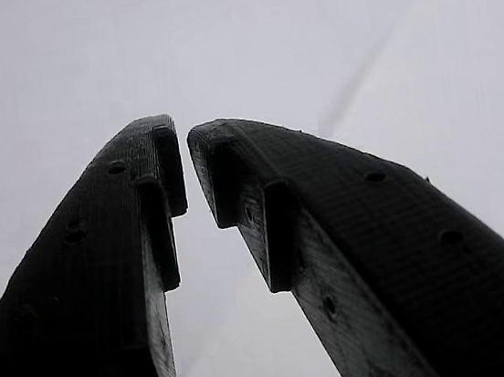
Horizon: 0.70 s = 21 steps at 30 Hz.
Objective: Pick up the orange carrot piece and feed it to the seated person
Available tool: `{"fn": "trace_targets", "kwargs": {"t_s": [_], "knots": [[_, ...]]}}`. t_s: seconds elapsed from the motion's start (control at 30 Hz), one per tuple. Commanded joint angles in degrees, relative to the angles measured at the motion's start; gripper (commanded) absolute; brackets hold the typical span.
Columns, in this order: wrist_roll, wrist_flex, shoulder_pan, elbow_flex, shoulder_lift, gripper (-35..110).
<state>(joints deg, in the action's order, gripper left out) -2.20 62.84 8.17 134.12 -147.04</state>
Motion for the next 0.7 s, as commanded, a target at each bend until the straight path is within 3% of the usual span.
{"fn": "trace_targets", "kwargs": {"t_s": [0.0, 0.67], "knots": [[-0.5, -0.2, 5.6, -10.2, 8.7, -2], [-0.4, -0.2, 39.5, -29.8, 37.9, -2]]}}
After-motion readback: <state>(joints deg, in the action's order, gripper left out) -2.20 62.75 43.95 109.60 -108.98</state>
